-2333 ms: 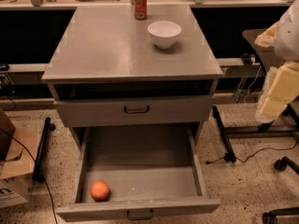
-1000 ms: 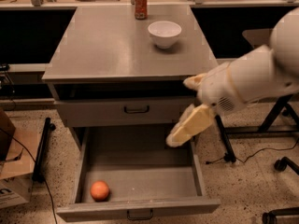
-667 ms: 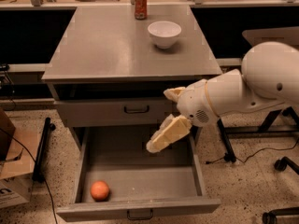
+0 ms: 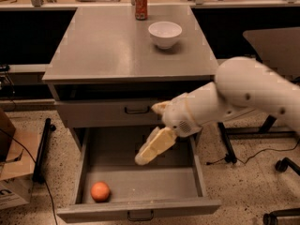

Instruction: Pick orange from middle drawer and place on counter

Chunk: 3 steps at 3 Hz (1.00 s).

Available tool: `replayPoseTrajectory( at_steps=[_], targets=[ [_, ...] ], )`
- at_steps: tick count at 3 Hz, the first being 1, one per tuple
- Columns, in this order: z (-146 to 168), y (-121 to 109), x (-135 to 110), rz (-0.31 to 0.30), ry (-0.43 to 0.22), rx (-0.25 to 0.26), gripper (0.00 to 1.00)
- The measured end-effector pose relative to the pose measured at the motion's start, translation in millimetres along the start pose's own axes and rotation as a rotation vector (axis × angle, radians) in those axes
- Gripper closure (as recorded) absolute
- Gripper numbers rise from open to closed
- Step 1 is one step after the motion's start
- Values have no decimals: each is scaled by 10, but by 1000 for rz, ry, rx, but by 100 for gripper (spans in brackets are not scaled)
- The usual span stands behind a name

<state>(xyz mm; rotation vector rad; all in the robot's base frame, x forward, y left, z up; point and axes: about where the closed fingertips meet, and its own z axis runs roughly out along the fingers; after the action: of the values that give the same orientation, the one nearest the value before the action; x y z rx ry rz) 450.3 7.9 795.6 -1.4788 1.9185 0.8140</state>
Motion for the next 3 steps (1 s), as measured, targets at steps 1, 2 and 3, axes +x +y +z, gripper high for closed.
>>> replayPoseTrajectory(
  at_steps=[1,2,3],
  targets=[
    [560,27,265,25,-9,-99,0],
    [1116,71,540,45,-26,-185,0],
    [1614,52,779,77,-81,-228,0]
  ],
)
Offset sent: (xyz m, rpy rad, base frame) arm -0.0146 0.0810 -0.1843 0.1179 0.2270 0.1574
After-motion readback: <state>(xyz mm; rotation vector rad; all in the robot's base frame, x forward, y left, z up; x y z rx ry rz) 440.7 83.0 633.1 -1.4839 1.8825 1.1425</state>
